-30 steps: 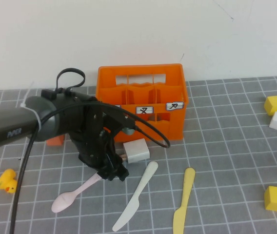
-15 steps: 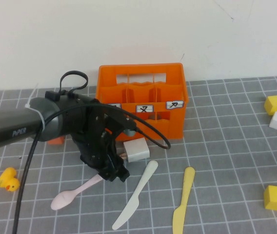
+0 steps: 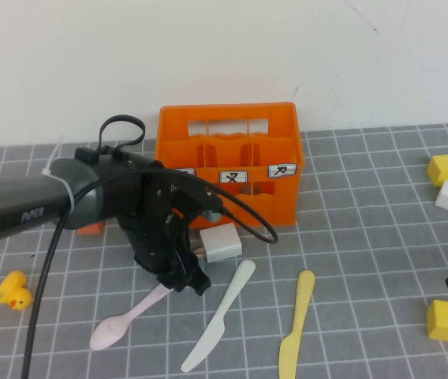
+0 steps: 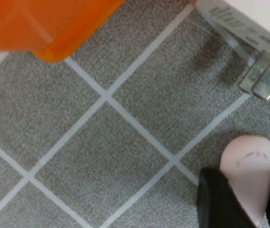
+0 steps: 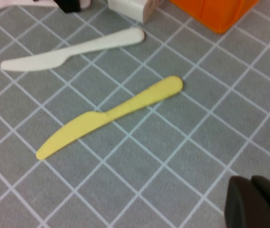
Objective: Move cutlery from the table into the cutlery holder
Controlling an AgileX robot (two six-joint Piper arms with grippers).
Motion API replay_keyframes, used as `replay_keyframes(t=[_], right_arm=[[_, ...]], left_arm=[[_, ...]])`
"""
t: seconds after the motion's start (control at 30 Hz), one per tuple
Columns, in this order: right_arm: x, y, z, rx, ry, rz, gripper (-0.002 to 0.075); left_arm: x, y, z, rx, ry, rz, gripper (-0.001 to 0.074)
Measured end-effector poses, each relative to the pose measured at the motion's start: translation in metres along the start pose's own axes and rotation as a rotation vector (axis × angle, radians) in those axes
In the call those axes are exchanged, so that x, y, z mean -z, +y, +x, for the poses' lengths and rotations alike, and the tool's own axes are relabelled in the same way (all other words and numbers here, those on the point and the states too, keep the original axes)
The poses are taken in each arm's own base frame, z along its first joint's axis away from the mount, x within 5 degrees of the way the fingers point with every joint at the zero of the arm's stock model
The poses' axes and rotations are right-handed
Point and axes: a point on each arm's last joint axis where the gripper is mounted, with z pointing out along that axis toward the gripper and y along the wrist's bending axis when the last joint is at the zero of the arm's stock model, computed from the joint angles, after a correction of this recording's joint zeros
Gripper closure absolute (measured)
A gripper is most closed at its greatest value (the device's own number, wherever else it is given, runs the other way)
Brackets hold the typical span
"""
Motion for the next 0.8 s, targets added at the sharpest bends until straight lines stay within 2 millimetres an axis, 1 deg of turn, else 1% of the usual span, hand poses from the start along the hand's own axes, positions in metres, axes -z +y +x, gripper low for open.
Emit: replay_keyframes(t=[0.23, 0.4, 0.47, 0.53, 0.8], right_arm=[[0.000, 0.001, -0.003, 0.019, -0.031, -0.006, 0.0729], [0.000, 0.001, -0.003, 0.023, -0.033, -0.006, 0.0729], [0.000, 0.001, -0.003, 0.026, -0.033, -0.006, 0.0729], [0.000, 0.001, -0.003, 0.026, -0.033, -0.006, 0.0729], [0.000, 0.001, -0.003, 0.028, -0.033, -0.007, 0.0729]], left_arm=[[0.000, 0.000, 0.001, 0.000, 0.007, 0.000, 0.0545], [0.007, 0.001, 0.003, -0.020, 0.028, -0.010, 0.0545], [0.014, 0.001, 0.005, -0.025, 0.040, -0.013, 0.0545], [0.025, 0.001, 0.007, -0.026, 0.039, -0.015, 0.0545], [0.063, 0.000, 0.010, -0.029, -0.008, -0.031, 0.0545]])
